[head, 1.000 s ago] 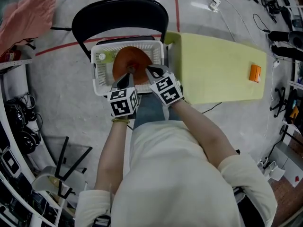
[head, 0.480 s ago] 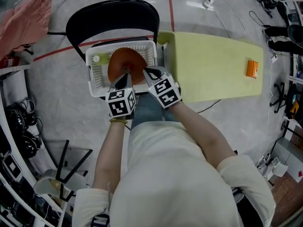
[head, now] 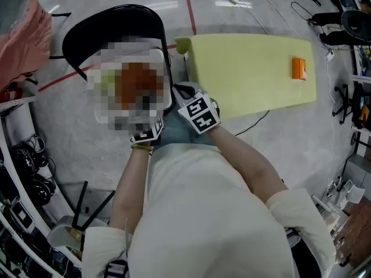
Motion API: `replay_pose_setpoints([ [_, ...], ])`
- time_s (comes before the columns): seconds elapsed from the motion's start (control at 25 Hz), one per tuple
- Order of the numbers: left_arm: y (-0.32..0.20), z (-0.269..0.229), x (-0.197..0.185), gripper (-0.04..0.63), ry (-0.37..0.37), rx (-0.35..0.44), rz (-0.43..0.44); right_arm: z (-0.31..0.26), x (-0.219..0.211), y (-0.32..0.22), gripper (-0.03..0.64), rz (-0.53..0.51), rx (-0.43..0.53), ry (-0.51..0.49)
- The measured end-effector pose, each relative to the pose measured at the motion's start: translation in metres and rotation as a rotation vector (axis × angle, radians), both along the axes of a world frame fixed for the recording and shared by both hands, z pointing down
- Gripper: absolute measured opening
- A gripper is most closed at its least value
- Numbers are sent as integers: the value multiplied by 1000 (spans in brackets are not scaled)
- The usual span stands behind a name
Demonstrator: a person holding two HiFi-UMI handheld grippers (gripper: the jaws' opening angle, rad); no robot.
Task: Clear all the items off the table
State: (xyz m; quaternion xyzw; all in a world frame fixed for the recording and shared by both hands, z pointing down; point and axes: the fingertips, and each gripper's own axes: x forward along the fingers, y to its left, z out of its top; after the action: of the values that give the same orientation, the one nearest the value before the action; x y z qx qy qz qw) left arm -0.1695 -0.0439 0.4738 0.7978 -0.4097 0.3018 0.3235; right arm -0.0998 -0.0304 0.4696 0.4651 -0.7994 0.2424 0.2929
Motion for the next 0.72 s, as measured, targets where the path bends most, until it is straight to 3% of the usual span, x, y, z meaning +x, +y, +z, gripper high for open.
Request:
replay_pose_setpoints([
  [0.4, 59, -17, 99, 9, 7, 20, 148, -16, 95, 70, -2, 138, 25, 6],
  [0.72, 110, -29, 173, 9, 0, 53, 280, -27, 177, 131, -2, 315, 57, -4],
])
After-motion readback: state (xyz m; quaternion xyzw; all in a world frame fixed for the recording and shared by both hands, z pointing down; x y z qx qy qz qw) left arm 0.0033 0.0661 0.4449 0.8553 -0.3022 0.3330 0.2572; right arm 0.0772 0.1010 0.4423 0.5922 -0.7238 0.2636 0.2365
